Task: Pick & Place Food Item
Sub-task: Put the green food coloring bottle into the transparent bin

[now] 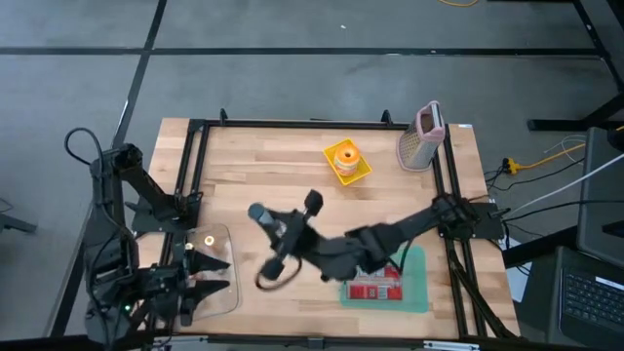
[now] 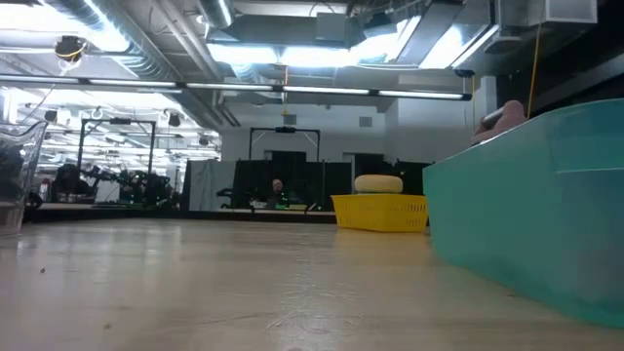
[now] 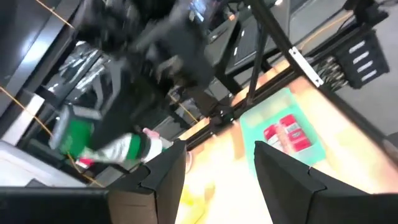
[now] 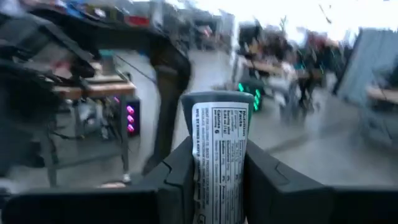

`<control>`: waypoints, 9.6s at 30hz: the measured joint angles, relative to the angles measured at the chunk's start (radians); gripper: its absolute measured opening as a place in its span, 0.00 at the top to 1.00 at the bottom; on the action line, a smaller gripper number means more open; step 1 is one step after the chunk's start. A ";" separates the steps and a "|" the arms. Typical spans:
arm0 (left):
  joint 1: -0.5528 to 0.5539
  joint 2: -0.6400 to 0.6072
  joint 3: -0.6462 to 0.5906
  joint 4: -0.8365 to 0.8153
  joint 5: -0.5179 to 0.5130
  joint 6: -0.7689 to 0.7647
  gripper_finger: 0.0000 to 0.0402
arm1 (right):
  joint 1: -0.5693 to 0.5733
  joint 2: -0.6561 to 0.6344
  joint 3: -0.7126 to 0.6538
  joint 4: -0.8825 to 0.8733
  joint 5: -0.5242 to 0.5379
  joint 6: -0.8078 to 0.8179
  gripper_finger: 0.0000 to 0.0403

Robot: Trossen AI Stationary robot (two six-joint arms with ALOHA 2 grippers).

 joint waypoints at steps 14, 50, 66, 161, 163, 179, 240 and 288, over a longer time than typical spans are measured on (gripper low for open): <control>0.022 0.019 -0.018 0.001 -0.225 0.117 0.54 | 0.063 0.020 -0.001 0.793 -0.530 -0.538 0.77; -0.086 -0.006 -0.018 0.309 -0.254 0.434 0.59 | -0.031 0.142 -0.179 -0.833 -0.014 1.034 0.74; -0.067 -0.002 -0.018 0.296 -0.201 0.357 0.59 | -0.215 0.138 -0.603 -0.184 -0.574 0.913 0.71; 0.080 -0.002 -0.017 0.200 -0.049 0.052 0.59 | -0.197 0.262 -0.433 -0.237 -0.720 -1.790 0.55; 0.086 -0.002 -0.017 0.200 -0.030 0.051 0.59 | -0.197 0.272 -0.433 -0.226 -0.699 -1.791 0.57; 0.087 -0.002 -0.017 0.087 -0.013 -0.072 0.59 | -0.130 0.282 -0.076 -0.196 -0.482 -1.141 0.60; 0.083 -0.001 -0.018 0.087 0.082 -0.125 0.59 | -0.371 0.417 -0.017 -0.781 -0.944 0.124 1.00; 0.287 -0.201 -0.816 1.007 0.454 -0.112 0.59 | -0.275 -0.644 -1.270 -0.758 -0.653 1.016 0.66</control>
